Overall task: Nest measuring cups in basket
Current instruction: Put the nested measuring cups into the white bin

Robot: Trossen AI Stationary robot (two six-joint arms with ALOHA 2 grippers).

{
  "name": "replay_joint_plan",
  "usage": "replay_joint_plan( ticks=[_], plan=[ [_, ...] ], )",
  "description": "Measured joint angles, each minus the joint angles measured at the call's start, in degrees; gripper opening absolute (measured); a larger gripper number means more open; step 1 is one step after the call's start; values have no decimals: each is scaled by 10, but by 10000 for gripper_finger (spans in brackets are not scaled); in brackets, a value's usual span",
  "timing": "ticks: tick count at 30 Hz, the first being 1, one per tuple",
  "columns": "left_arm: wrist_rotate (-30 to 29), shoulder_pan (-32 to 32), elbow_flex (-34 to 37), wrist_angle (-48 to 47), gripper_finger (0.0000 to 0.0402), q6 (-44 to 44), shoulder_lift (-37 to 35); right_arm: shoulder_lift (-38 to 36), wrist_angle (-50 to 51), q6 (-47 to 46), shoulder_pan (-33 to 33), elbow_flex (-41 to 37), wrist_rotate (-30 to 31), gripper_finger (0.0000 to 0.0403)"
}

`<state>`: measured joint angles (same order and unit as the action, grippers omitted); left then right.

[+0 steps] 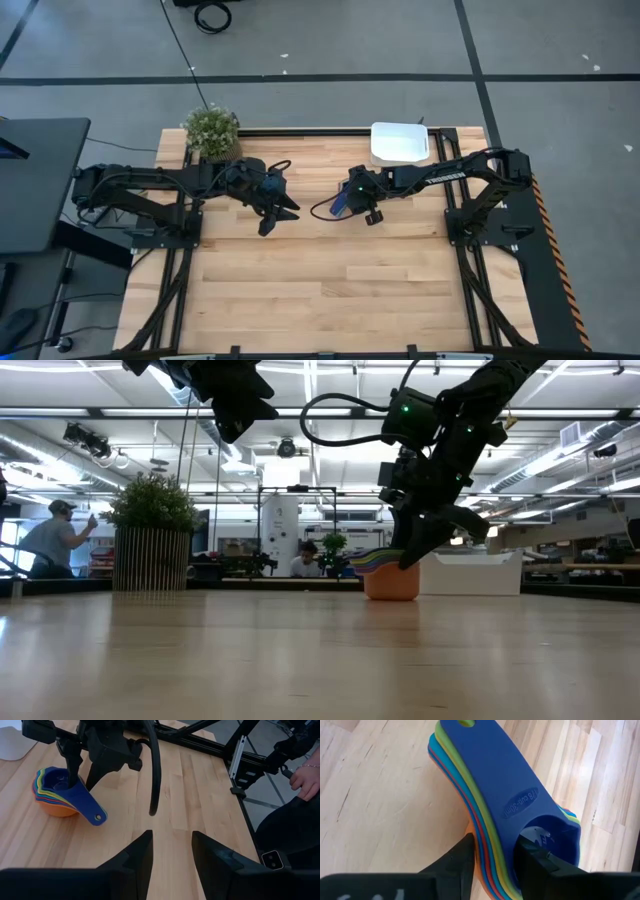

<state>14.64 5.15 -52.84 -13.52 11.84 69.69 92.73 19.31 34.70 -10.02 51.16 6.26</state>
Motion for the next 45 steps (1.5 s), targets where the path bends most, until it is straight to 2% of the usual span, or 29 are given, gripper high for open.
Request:
replay_joint_plan(
  ticks=[19,27,45],
  plan=[
    [0,0,0,0,142,0,0,1,47,-6,-16,30,-23,119],
    [0,0,0,0,142,0,0,0,48,-7,-24,31,-23,97],
    [0,0,0,0,142,0,0,0,48,-5,-28,31,-30,94]
  ],
)
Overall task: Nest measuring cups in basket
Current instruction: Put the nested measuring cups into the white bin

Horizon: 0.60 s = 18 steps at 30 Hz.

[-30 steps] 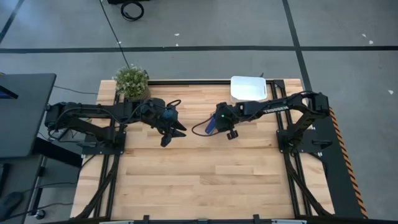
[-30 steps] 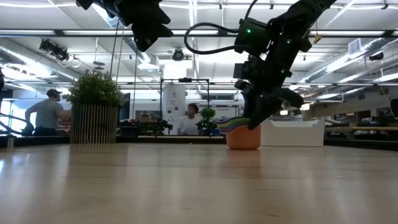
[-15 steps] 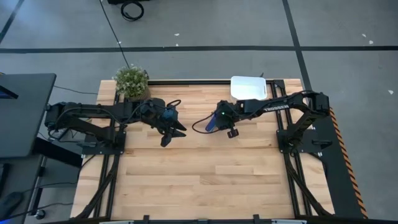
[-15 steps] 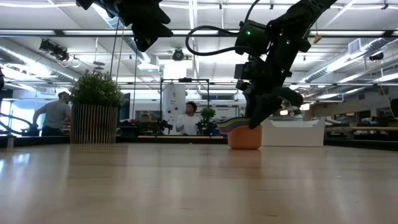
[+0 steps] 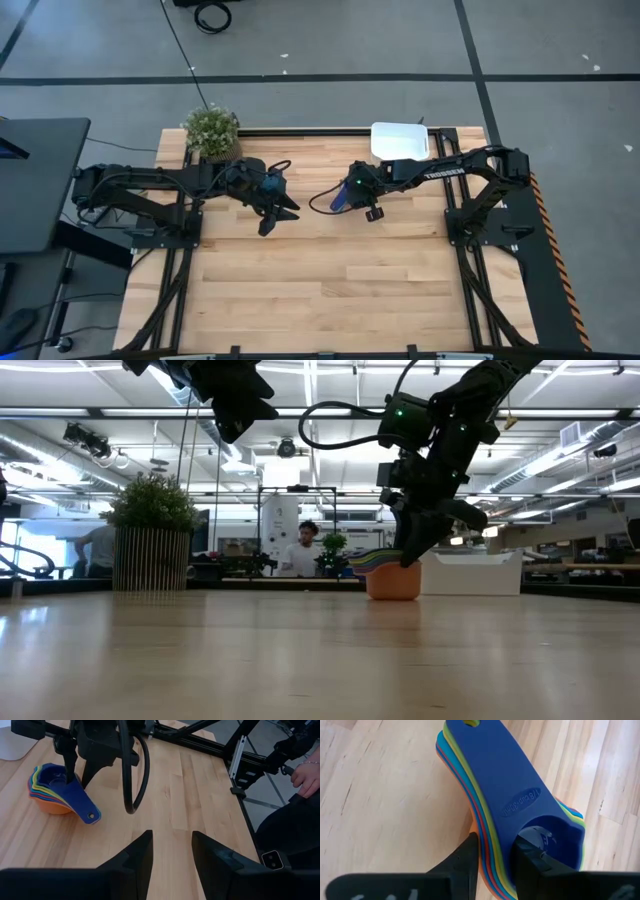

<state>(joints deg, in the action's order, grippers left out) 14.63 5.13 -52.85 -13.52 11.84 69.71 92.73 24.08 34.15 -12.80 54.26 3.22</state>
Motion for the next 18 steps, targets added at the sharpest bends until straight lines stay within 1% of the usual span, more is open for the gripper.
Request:
replay_joint_plan(
  ticks=[18],
  plan=[
    [0,0,0,0,142,0,0,0,1,1,0,0,1,93]
  ],
)
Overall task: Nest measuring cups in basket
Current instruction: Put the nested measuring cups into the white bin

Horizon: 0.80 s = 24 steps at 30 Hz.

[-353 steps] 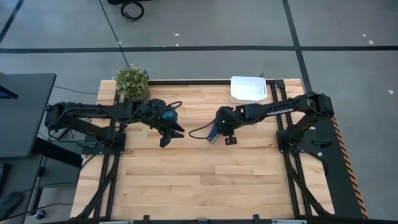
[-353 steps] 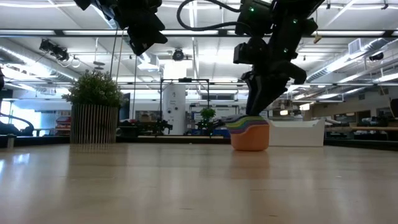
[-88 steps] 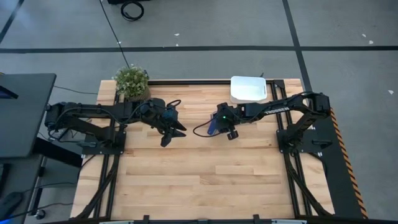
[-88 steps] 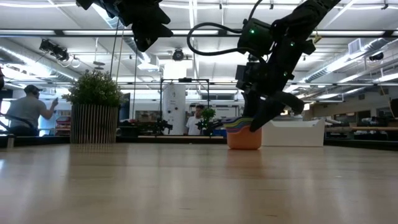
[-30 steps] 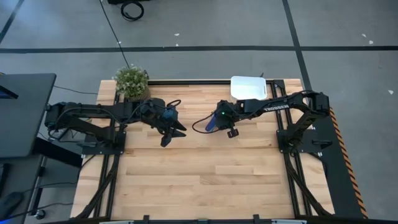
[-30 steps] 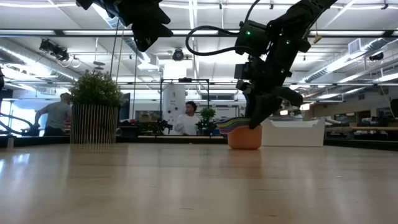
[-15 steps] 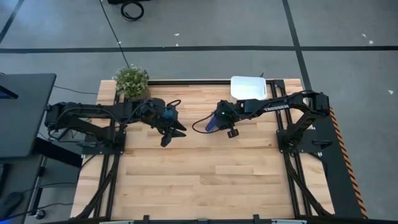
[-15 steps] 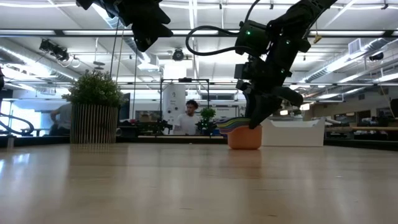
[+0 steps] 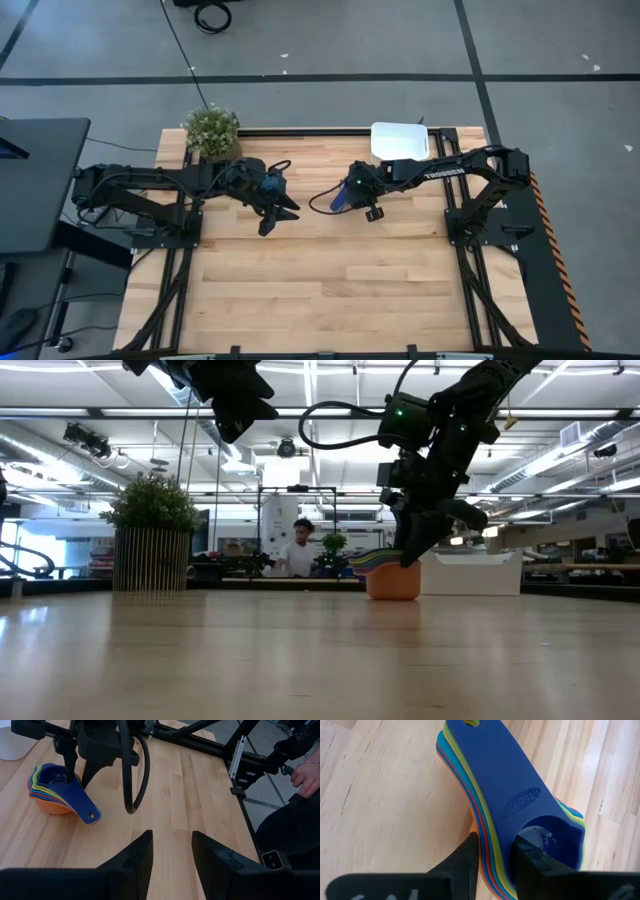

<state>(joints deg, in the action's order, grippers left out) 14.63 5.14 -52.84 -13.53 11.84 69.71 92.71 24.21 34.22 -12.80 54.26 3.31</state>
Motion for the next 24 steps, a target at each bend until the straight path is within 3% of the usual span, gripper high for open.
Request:
replay_joint_plan(
  ticks=[24],
  plan=[
    [0,0,0,2,142,0,0,-22,44,-2,-2,1,-2,90]
  ],
)
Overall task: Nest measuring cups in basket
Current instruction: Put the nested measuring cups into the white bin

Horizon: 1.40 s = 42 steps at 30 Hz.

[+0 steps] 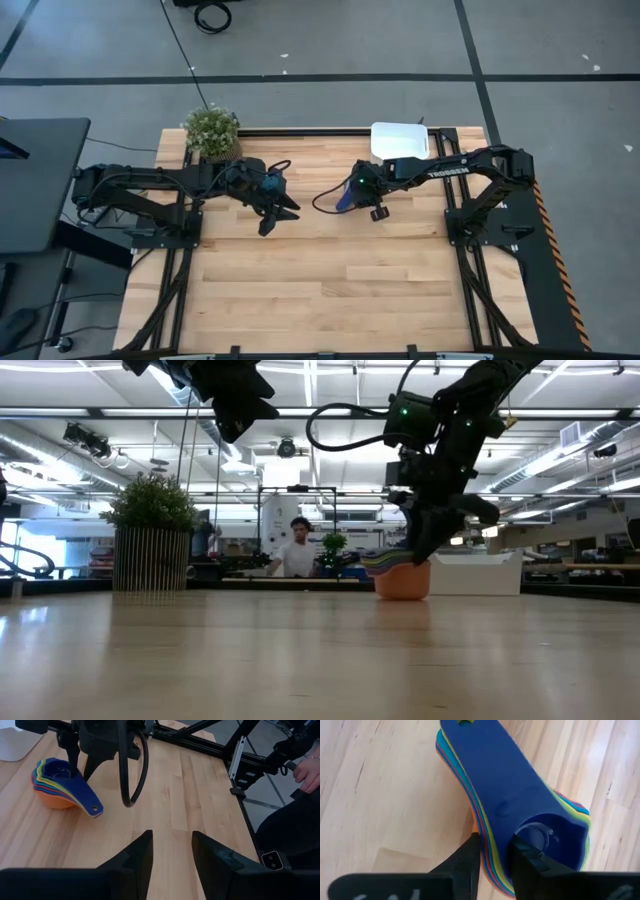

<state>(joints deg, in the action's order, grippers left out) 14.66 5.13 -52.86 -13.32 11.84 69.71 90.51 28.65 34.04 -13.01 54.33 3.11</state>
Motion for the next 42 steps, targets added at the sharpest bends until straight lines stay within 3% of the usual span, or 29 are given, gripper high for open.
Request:
replay_joint_plan(
  ticks=[11,26,42],
  plan=[
    [0,0,0,2,142,0,0,-1,3,3,-1,1,-1,58],
    [0,0,0,2,142,0,0,-1,27,33,-12,39,2,83],
    [0,0,0,2,142,0,0,-1,74,32,-32,101,14,72]
  ],
)
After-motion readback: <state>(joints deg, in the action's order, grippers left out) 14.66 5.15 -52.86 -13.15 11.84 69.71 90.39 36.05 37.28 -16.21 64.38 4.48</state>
